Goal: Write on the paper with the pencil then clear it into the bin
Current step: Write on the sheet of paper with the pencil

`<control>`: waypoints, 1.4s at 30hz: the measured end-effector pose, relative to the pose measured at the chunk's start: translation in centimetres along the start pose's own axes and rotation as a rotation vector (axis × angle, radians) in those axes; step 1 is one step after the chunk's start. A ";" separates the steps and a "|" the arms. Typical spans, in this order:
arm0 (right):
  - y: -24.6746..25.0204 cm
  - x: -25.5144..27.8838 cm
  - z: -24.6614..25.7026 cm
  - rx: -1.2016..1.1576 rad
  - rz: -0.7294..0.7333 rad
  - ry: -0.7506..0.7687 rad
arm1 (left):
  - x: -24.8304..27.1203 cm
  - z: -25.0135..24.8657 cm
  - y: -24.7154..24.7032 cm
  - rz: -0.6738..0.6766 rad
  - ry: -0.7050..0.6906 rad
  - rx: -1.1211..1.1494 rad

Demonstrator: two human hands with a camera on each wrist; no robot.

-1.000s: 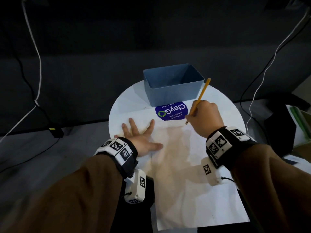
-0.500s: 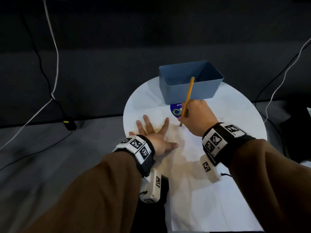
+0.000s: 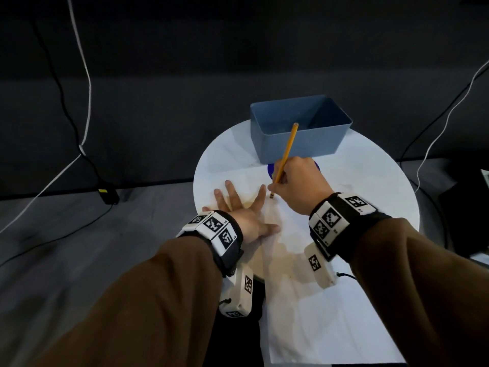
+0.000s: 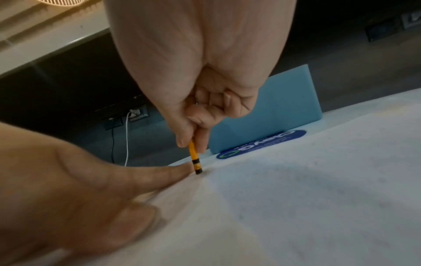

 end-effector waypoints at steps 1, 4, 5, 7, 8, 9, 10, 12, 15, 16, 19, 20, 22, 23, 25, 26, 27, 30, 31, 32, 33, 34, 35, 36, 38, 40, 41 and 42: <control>-0.1 0.1 0.1 0.001 0.003 0.004 | -0.1 0.0 0.0 -0.002 0.002 -0.003; 0.5 0.5 -1.2 0.010 -0.020 -0.036 | -0.7 0.3 -0.3 0.002 -0.009 0.026; 1.0 0.8 -1.8 0.017 -0.039 -0.054 | -0.8 0.4 -0.5 0.001 -0.020 0.042; 1.8 1.3 -2.7 0.026 -0.068 -0.079 | -1.0 0.6 -0.6 -0.011 -0.036 0.063; 1.9 1.3 -2.7 0.024 -0.076 -0.078 | -1.0 0.6 -0.6 -0.019 -0.038 0.066; 1.8 1.3 -2.4 0.017 -0.079 -0.065 | -1.0 0.6 -0.5 -0.021 -0.037 0.064; 1.6 1.2 -2.0 0.004 -0.075 -0.045 | -0.9 0.6 -0.4 -0.018 -0.033 0.056; 0.8 1.0 -1.1 -0.029 -0.063 -0.012 | -0.9 0.5 -0.3 -0.009 -0.020 0.031; 1.0 1.2 -1.6 -0.022 -0.065 -0.032 | -0.8 0.4 -0.2 -0.005 -0.014 0.020; 1.4 1.4 -2.3 -0.010 -0.075 -0.053 | -0.8 0.4 -0.2 -0.004 -0.019 0.023; 2.8 2.1 -4.5 0.012 -0.096 -0.117 | -0.6 0.4 -0.1 -0.006 -0.022 0.029; 3.1 2.2 -4.8 0.016 -0.098 -0.123 | -0.6 0.5 -0.1 -0.006 -0.021 0.026; 3.1 2.0 -4.6 0.001 -0.111 -0.102 | -0.7 0.5 -0.1 -0.008 -0.019 0.018; 2.9 1.8 -4.0 -0.015 -0.122 -0.076 | -0.7 0.5 -0.1 -0.009 -0.019 0.016; 2.1 1.4 -2.7 -0.031 -0.120 -0.025 | -0.8 0.6 -0.2 -0.010 -0.020 0.020; 1.6 1.2 -2.2 -0.032 -0.106 -0.012 | -0.9 0.6 -0.2 -0.012 -0.018 0.022; 1.2 1.2 -2.0 -0.032 -0.093 -0.011 | -0.9 0.6 -0.3 -0.014 -0.017 0.024; 1.4 1.3 -3.2 -0.005 -0.085 -0.053 | -1.0 0.5 -0.3 -0.013 -0.021 0.031; 1.8 1.5 -3.9 0.007 -0.088 -0.070 | -0.9 0.5 -0.3 -0.011 -0.019 0.026; 2.2 1.7 -4.6 0.017 -0.095 -0.090 | -0.9 0.5 -0.3 -0.009 -0.016 0.017; 2.6 1.9 -5.2 0.024 -0.100 -0.109 | -0.8 0.4 -0.2 -0.006 -0.015 0.009; 2.9 2.1 -5.5 0.030 -0.106 -0.119 | -0.8 0.4 -0.2 -0.004 -0.016 0.005; 3.0 2.2 -5.5 0.033 -0.111 -0.116 | -0.7 0.4 -0.1 -0.005 -0.016 0.003; 3.0 2.1 -5.2 0.026 -0.122 -0.098 | -0.7 0.5 -0.1 -0.007 -0.016 0.003; 2.5 1.8 -4.4 -0.013 -0.141 -0.059 | -0.7 0.4 -0.2 -0.008 -0.018 0.006; 1.9 1.7 -4.1 -0.014 -0.134 -0.054 | -0.8 0.4 -0.2 -0.010 -0.024 0.009; 1.7 1.7 -4.3 -0.007 -0.126 -0.067 | -0.8 0.5 -0.2 -0.010 -0.024 0.011; 1.7 1.9 -4.8 -0.005 -0.122 -0.087 | -0.8 0.5 -0.2 -0.008 -0.024 0.014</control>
Point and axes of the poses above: each hand's wrist, its own x-axis away from the middle knuckle, its own y-axis out of the back of the hand, z = x × y, the point moved 5 cm from there along -x, towards the middle knuckle, and after that the axes turned 7 degrees about y, right-handed, at the moved point
